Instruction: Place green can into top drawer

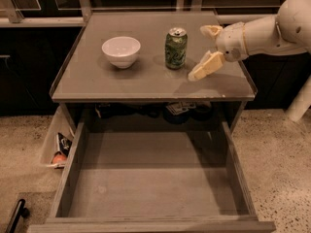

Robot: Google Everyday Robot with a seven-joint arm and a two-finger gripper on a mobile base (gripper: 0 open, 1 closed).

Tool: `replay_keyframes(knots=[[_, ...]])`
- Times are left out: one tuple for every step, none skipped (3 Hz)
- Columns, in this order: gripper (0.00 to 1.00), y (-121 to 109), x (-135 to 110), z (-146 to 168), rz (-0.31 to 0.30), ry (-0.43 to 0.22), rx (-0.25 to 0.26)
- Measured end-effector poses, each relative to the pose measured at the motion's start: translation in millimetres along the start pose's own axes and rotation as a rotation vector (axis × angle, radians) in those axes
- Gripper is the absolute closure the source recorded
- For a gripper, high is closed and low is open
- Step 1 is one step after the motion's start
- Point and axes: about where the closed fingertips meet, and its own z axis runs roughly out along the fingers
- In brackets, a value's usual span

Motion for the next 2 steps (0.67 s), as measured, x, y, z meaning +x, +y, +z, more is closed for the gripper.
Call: replay_keyframes(knots=[[0.0,-15,-2,16,0.002,-0.02,0.004],[0.0,-24,-5,32,0.006,-0.035,-0.001]])
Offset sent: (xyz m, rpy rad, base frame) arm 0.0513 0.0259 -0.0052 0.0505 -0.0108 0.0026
